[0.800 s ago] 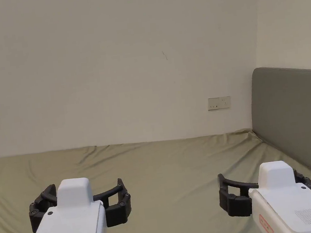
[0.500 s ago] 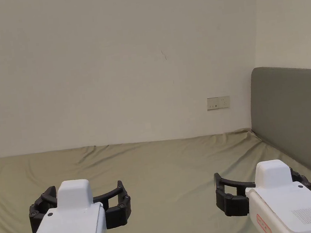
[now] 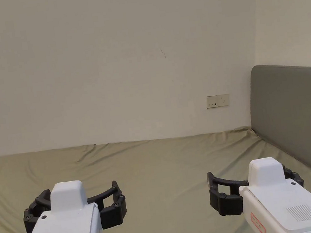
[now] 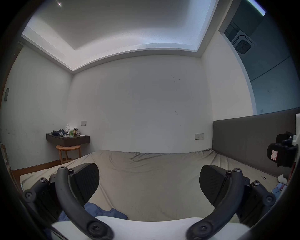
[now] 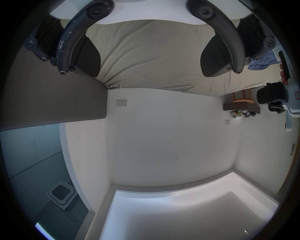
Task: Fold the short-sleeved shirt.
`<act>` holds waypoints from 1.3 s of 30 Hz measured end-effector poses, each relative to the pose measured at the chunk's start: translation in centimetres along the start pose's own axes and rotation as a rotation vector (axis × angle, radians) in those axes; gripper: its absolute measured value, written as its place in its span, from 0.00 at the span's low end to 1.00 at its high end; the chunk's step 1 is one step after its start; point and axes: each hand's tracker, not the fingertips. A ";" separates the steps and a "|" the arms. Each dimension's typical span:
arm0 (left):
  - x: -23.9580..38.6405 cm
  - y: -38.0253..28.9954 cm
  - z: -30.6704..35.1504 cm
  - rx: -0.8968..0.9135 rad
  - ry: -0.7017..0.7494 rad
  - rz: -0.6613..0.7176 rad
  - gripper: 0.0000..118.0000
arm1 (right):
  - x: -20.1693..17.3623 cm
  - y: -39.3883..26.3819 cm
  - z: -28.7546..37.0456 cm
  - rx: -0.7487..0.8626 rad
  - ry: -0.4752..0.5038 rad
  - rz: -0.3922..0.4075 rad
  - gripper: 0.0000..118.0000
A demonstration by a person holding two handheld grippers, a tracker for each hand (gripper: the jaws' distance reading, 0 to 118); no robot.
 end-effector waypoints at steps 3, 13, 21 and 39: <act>0.2 -0.1 0.2 0.000 0.009 -0.017 1.00 | -0.4 0.0 0.0 0.001 0.005 0.004 1.00; 0.4 -0.5 0.3 -0.012 0.019 -0.033 1.00 | -0.8 0.1 0.0 0.008 0.015 0.021 1.00; 0.5 -0.2 0.6 -0.013 0.019 -0.031 1.00 | -0.4 -0.1 0.0 0.000 0.018 -0.010 1.00; 0.6 0.3 1.0 -0.013 -0.004 -0.016 1.00 | -0.5 -0.3 0.4 0.011 0.020 -0.010 1.00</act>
